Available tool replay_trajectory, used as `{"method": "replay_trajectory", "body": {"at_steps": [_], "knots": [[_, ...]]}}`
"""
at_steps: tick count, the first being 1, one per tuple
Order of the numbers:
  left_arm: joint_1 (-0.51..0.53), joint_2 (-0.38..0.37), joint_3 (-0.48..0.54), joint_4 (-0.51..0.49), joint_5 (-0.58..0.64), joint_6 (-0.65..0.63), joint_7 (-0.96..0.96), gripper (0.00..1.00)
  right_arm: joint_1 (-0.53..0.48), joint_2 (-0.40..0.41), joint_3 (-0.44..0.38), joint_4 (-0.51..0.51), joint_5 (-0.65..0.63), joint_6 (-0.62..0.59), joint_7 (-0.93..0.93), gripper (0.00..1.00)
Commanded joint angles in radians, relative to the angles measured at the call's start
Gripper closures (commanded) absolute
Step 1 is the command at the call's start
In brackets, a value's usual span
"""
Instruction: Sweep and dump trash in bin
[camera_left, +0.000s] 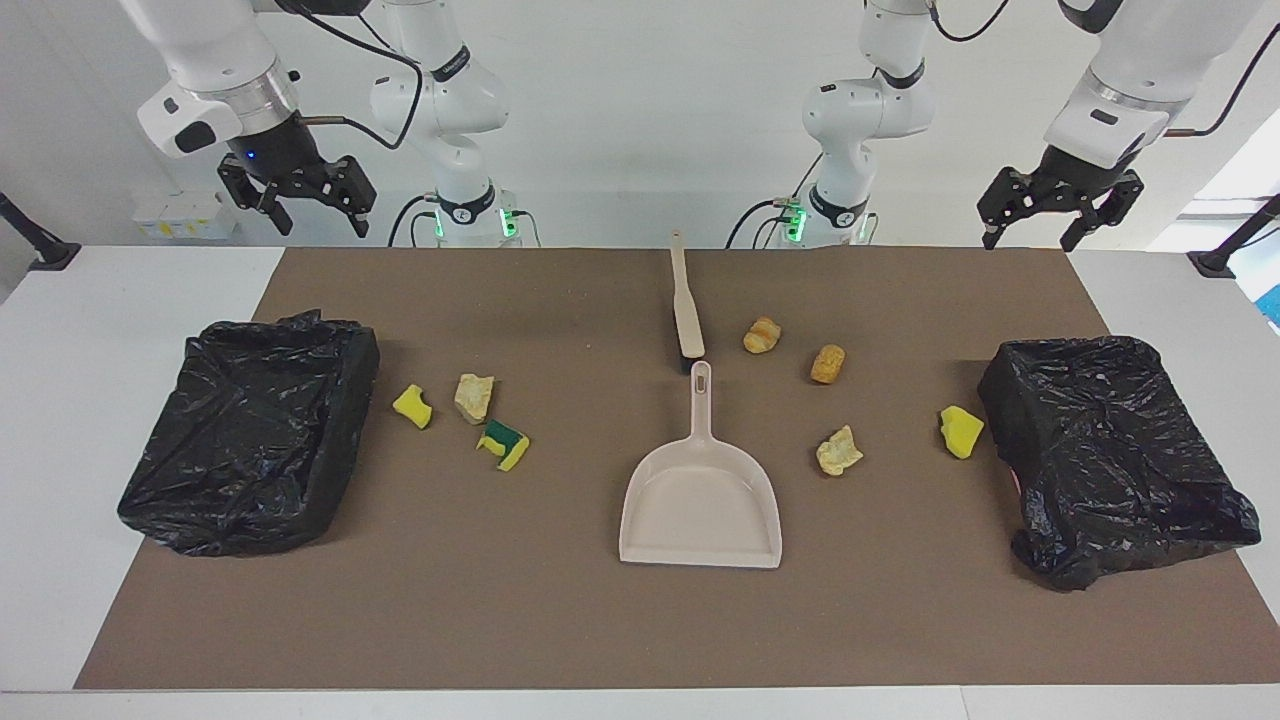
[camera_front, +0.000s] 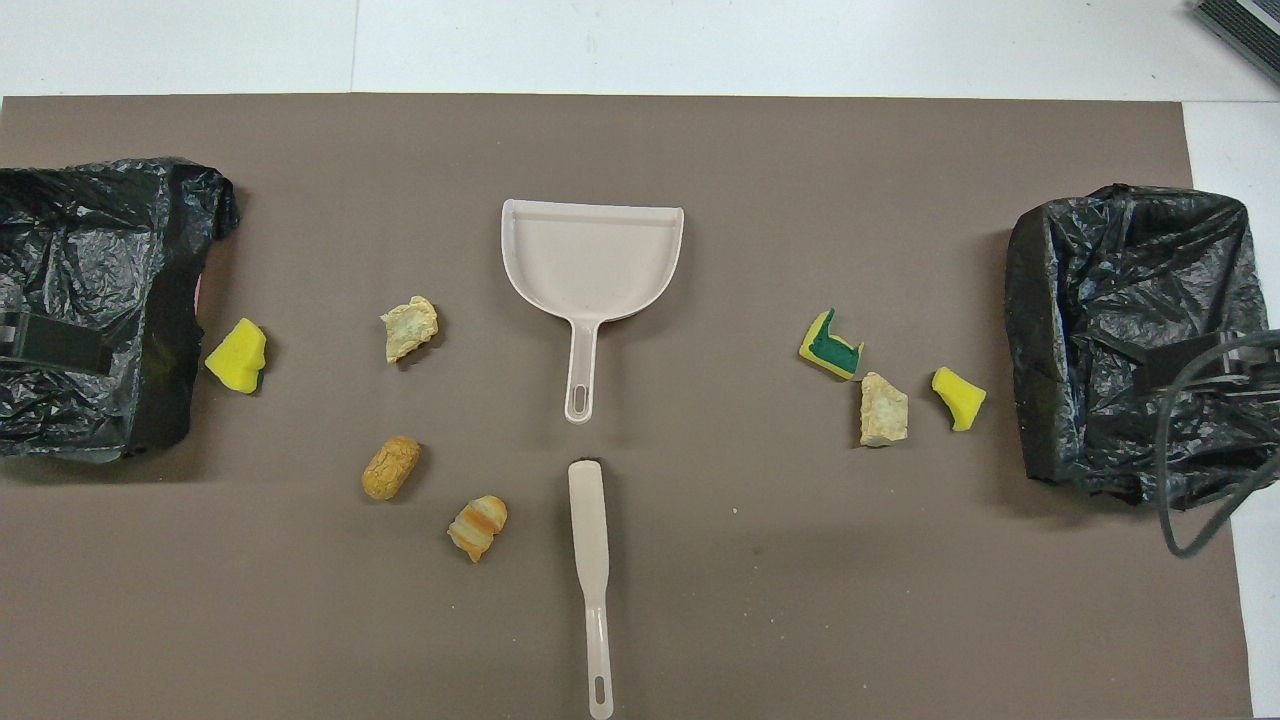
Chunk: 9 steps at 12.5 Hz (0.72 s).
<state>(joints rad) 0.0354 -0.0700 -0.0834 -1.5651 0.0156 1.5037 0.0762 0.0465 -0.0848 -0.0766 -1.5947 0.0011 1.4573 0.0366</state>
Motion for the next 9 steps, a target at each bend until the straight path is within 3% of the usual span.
{"method": "replay_trajectory", "body": {"at_steps": [1,9], "knots": [[0.012,-0.03,-0.004,-0.038,-0.009,0.021,0.002,0.0,-0.005,-0.009,0.0,-0.008,0.019,0.011,0.016,0.0],[-0.008,-0.031,-0.018,-0.036,-0.009,0.019,-0.003,0.0,-0.005,-0.009,0.0,-0.008,0.019,0.011,0.016,0.0]]}}
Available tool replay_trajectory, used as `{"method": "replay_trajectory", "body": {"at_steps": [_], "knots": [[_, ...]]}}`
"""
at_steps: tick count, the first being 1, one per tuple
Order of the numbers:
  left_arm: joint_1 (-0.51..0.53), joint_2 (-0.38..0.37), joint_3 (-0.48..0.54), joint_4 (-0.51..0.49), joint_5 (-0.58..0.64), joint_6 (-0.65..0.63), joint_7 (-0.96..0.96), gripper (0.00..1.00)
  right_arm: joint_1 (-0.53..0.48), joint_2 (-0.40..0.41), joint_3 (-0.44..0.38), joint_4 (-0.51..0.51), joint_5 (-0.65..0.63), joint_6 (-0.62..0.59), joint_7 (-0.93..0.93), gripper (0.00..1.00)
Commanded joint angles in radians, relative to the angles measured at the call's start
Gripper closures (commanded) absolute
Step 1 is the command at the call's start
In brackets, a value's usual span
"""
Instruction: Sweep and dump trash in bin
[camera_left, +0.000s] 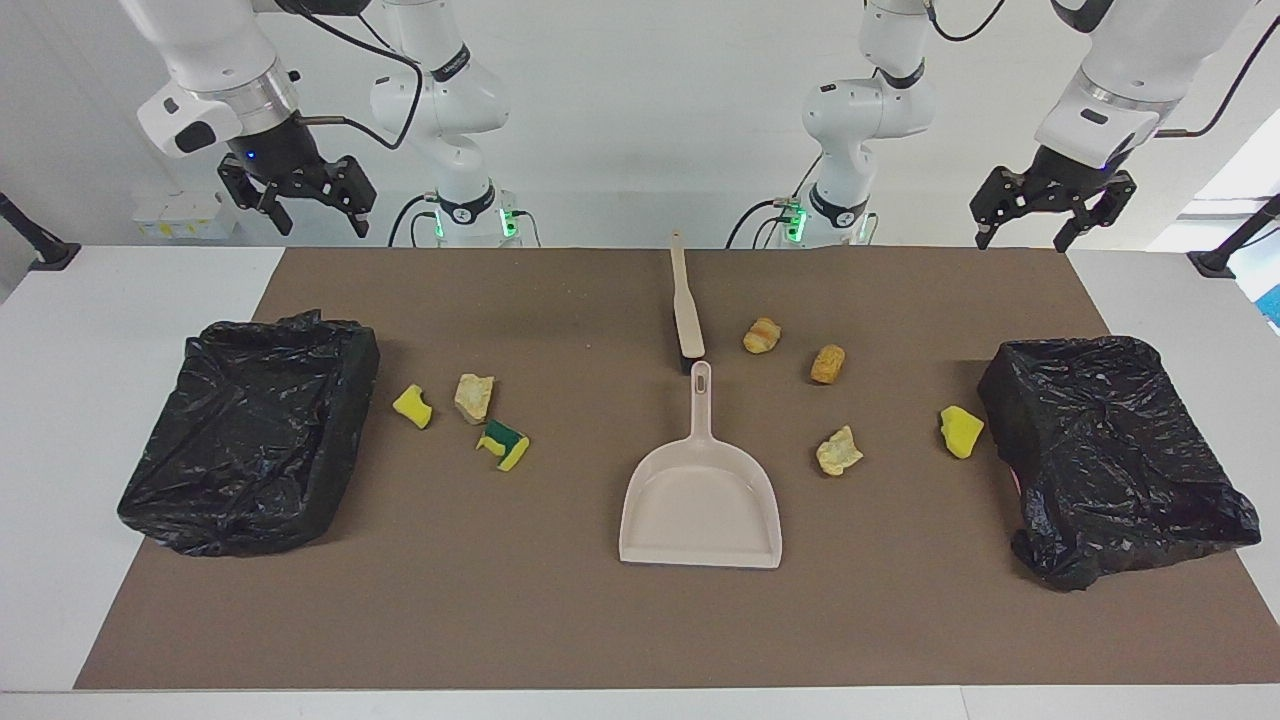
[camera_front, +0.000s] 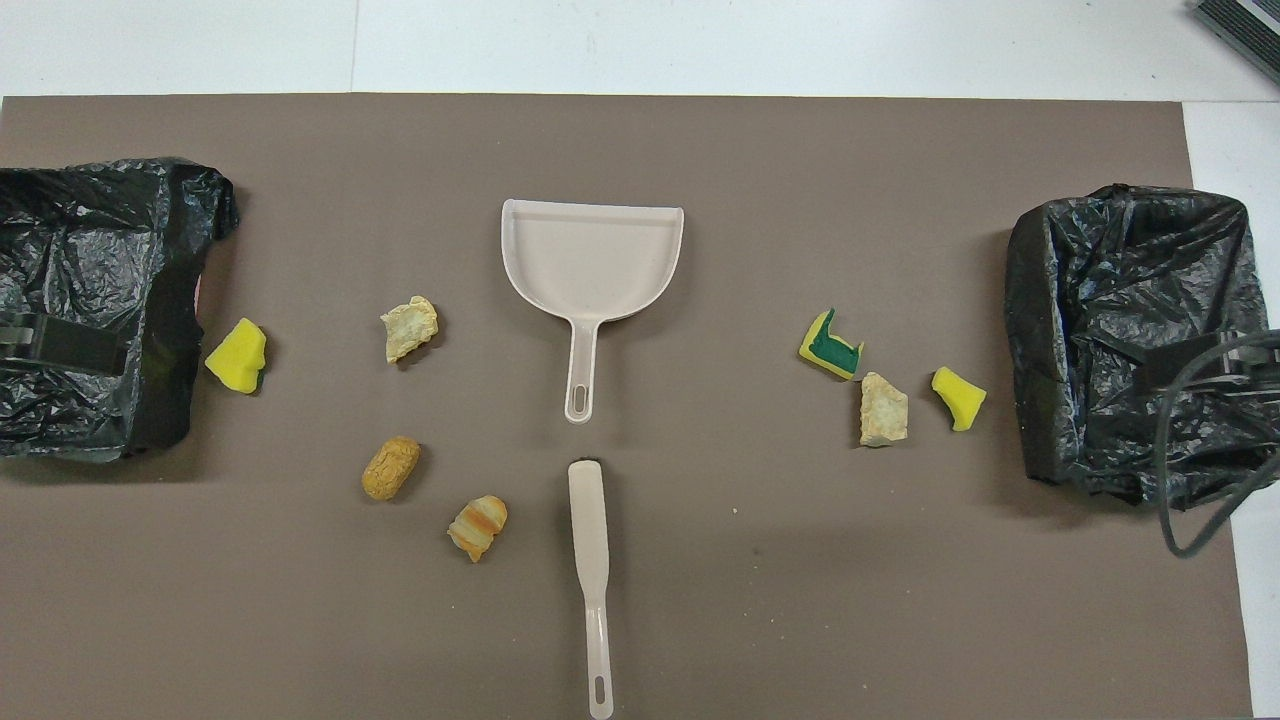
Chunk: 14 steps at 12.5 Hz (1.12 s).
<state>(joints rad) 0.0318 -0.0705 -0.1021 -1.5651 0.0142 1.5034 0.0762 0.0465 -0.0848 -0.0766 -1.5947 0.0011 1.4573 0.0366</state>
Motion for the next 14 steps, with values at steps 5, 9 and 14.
{"method": "replay_trajectory", "body": {"at_steps": [5,9,14], "knots": [[-0.022,-0.04,-0.082,-0.073,-0.023,0.02,-0.009,0.0,0.007,-0.007,0.003,-0.015,0.01,0.023,0.003,0.0],[-0.145,-0.064,-0.082,-0.157,-0.08,0.031,-0.125,0.0,0.05,0.086,0.035,0.056,0.007,0.012,0.006,0.0],[-0.301,-0.107,-0.082,-0.34,-0.106,0.16,-0.246,0.0,0.139,0.218,0.035,0.108,0.017,0.055,0.026,0.0]]}}
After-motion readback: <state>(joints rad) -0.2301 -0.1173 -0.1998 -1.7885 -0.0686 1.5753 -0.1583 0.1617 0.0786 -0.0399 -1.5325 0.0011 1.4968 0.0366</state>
